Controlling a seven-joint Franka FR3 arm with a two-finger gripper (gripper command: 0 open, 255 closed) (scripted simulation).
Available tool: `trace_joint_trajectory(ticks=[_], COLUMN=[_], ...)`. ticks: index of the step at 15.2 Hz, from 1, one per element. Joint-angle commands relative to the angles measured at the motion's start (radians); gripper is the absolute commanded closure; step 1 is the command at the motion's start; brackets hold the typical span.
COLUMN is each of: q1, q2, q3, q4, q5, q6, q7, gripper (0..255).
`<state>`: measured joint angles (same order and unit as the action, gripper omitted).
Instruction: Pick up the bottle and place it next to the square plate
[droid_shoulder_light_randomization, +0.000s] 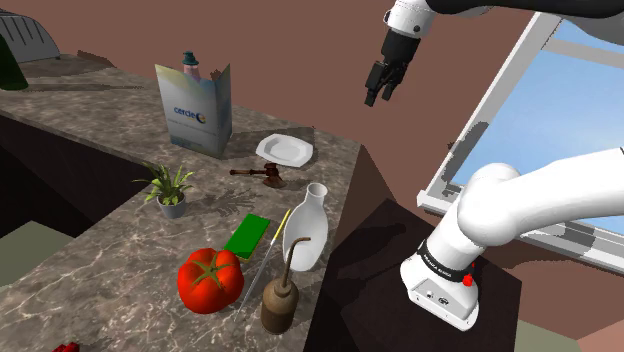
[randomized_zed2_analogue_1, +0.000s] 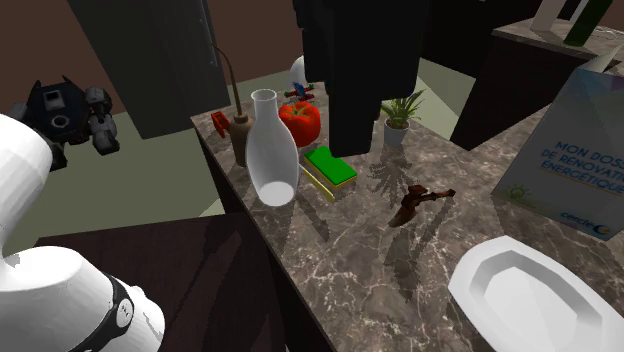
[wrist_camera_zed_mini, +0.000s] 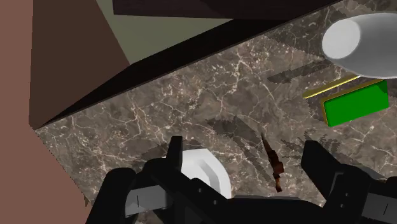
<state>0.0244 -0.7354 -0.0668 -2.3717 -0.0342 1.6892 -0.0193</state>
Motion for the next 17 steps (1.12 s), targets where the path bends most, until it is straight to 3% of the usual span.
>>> trace_joint_trajectory(ticks=[1, 9, 17], q1=[0.0, 0.08, 0.175], q2=[0.0, -0.07, -0.057], q3=[0.0, 0.161, 0.34], q4=[0.0, -0.143, -0.219], q5=[0.0, 0.102, 0.219], q6=[0.0, 0.082, 0.187], q7=[0.0, 0.156, 0.317], gripper=[0, 0, 0])
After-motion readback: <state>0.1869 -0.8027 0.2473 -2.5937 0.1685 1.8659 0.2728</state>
